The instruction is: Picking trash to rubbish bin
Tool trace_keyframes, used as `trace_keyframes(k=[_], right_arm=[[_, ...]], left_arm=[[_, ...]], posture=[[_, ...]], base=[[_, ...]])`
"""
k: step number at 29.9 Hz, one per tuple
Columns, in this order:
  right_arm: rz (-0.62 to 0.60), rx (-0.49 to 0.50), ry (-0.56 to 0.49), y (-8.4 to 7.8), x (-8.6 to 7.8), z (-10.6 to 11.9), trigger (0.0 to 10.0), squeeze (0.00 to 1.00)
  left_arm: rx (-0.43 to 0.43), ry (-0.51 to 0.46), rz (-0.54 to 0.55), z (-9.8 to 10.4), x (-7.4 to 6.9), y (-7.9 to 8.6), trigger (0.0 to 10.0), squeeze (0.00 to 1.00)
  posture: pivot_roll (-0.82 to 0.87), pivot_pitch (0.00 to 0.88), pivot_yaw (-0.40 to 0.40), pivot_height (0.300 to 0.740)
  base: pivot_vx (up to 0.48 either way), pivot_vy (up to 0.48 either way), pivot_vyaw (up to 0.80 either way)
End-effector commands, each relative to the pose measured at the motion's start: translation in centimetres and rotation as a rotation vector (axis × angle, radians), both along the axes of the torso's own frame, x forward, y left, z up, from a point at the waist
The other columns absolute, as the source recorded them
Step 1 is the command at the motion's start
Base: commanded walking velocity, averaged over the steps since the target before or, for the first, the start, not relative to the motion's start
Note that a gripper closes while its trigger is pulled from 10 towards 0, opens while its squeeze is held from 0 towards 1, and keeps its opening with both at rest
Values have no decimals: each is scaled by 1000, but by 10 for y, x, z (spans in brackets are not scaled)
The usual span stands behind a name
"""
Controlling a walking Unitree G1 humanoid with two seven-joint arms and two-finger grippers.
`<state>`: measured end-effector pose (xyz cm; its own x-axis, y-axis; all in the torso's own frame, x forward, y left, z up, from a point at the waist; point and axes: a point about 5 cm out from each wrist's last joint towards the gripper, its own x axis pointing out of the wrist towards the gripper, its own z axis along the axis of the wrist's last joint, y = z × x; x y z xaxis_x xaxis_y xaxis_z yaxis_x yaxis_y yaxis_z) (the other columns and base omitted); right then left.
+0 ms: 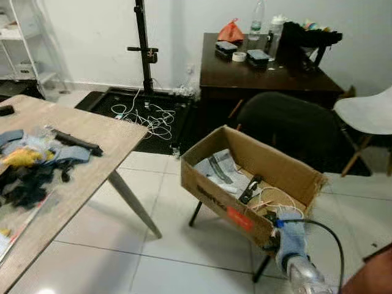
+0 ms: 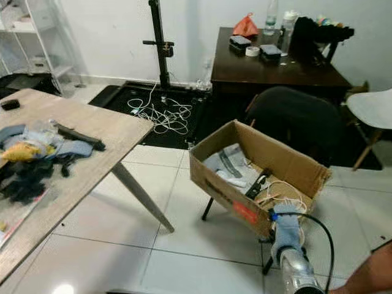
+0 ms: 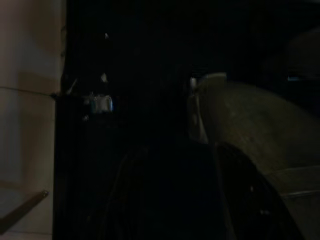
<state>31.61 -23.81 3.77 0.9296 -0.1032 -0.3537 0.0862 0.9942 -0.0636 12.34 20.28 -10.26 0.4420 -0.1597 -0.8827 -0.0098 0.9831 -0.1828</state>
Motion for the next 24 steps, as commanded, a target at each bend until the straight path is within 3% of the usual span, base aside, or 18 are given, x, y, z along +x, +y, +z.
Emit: trace_keyframes(k=[1,12,19,24], right_arm=[[-17,-16,-27,-5,3,6,10000,0],[-67,-17,-99,-19,11,24,10000,0],[-72,-1,-123,-20,13,29,10000,0],[-60,-2,-143,-18,16,32,10000,0]], left_arm=[[-23,61,-8,-6,-16,-5,10000,0],[-29,64,-17,-6,-17,-9,10000,0],[-32,61,-23,-6,-16,-11,10000,0],[-25,59,18,-6,-16,-10,10000,0]], posture=[[-157,169,35,740],[-167,166,36,740],[-172,164,35,740],[-172,167,36,740]], base=[[292,0,0],[279,0,-783],[260,0,0],[0,0,0]])
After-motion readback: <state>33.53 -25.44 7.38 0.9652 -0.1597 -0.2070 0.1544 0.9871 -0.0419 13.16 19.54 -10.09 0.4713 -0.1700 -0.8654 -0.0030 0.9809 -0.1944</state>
